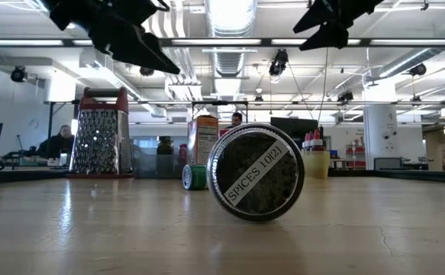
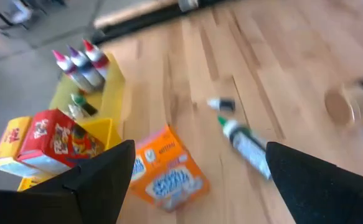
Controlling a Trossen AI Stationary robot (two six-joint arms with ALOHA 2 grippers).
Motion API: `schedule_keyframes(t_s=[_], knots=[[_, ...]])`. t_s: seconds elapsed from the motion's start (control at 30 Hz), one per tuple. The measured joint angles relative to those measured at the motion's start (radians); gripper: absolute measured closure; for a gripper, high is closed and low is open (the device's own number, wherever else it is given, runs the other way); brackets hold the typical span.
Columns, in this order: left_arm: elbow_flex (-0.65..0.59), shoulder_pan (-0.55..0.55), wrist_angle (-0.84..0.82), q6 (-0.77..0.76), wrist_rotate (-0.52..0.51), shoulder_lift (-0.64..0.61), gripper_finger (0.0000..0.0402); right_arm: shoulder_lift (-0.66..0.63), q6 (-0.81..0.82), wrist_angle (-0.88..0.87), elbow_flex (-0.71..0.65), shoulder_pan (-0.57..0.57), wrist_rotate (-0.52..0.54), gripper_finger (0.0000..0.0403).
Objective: Pick & Place Kitchen Items
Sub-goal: Put the orange cereal box into the yellow bin
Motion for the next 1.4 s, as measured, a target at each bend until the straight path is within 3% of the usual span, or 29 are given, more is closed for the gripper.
schedule_keyframes(t_s=[0.23,0.5,0.7,0.93,1.4], knots=[[0.156,0.000,-0.193,0.124,0.007,0.102,0.0037,0.000,-0.018,-0.001,0.000,0.000,0.000,0.0039],[0.314,-0.001,-0.358,0.309,0.028,0.295,0.0037,0.000,-0.018,-0.003,0.000,0.000,0.000,0.0039],[0.453,0.000,-0.570,0.445,0.004,0.420,0.0037,0.000,-0.020,-0.004,0.000,0.000,0.000,0.0039],[0.559,0.012,-0.603,0.582,-0.040,0.449,0.0037,0.000,-0.021,-0.004,0.000,0.000,0.000,0.0039],[0.578,0.054,-0.590,0.770,0.004,0.465,0.0037,0.000,-0.018,-0.004,0.000,0.000,0.000,0.0039]])
